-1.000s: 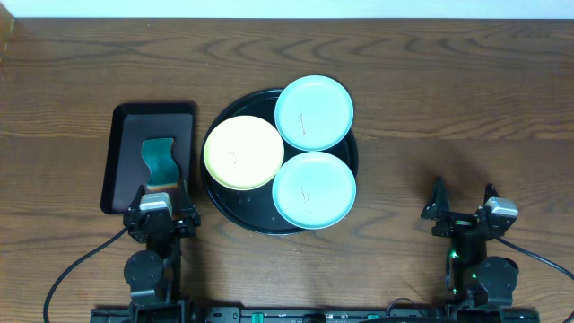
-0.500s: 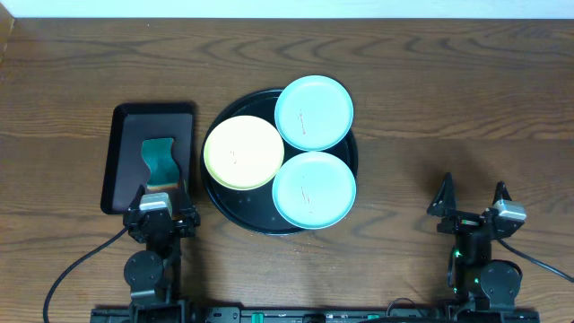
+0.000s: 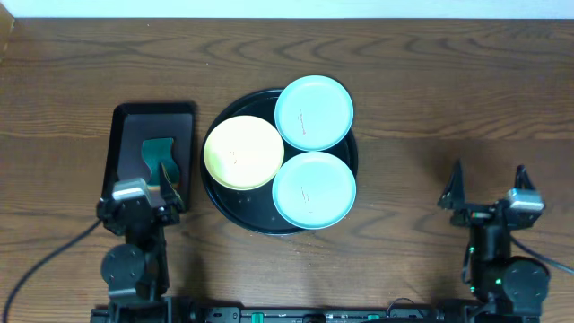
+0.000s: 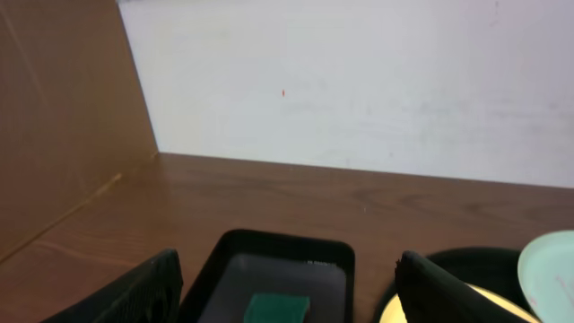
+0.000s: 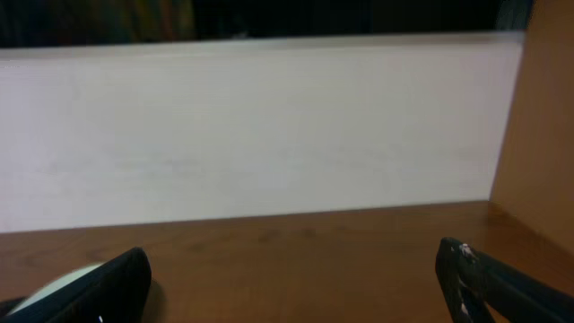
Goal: Clean dirty plates on tray and stack at the side
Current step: 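Move the right gripper to the yellow plate's rim and grip it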
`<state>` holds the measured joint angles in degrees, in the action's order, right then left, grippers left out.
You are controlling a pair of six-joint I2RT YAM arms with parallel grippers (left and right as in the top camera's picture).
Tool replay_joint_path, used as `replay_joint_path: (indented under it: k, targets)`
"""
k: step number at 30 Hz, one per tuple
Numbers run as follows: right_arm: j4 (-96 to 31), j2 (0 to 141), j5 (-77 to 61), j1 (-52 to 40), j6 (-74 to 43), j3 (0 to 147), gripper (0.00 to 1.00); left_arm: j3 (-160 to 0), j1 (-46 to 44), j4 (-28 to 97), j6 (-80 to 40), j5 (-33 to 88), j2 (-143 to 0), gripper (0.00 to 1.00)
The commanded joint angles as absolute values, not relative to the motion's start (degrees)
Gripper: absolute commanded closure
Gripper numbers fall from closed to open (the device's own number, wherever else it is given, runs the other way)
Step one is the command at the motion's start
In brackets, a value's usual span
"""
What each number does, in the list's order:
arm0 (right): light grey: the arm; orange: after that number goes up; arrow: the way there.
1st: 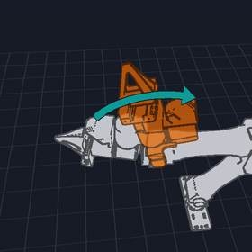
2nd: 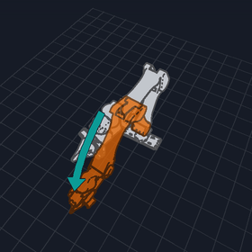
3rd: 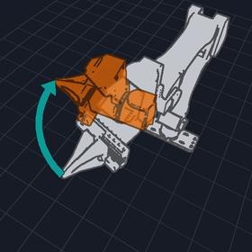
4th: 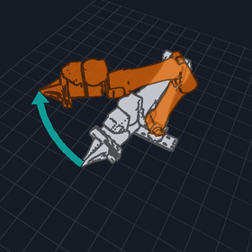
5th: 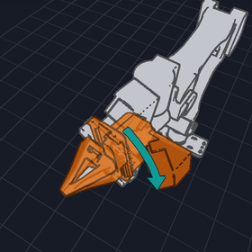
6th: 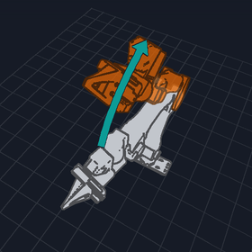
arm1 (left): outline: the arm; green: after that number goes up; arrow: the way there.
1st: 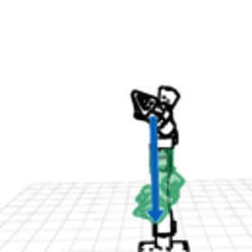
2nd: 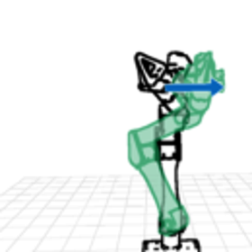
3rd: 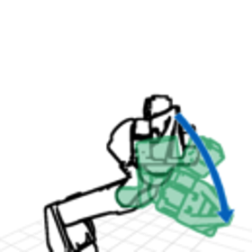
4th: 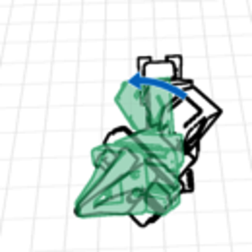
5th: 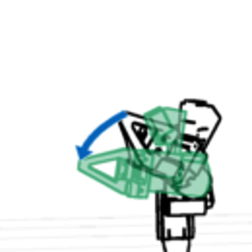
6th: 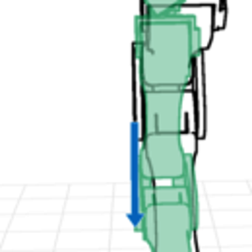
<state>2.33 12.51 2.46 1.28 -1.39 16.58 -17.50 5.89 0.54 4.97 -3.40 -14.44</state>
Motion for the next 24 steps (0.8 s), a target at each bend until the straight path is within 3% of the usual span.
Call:
replay_joint_path:
  k: [1,17,24]
  targets:
    - [0.91,20.4,-1.67,1.8,0.97,24.34,0.01,-25.82,5.8,3.51,5.78,-4.51,-22.06,0.23]
    - [-29.47,64.66,-13.26,1.78,0.93,69.01,0.01,-69.38,5.8,43.44,10.48,-4.27,-59.11,0.23]
    - [-42.92,76.88,-19.49,1.78,0.91,81.43,0.01,-83.35,5.8,58.24,10.46,7.09,-72.36,0.23]
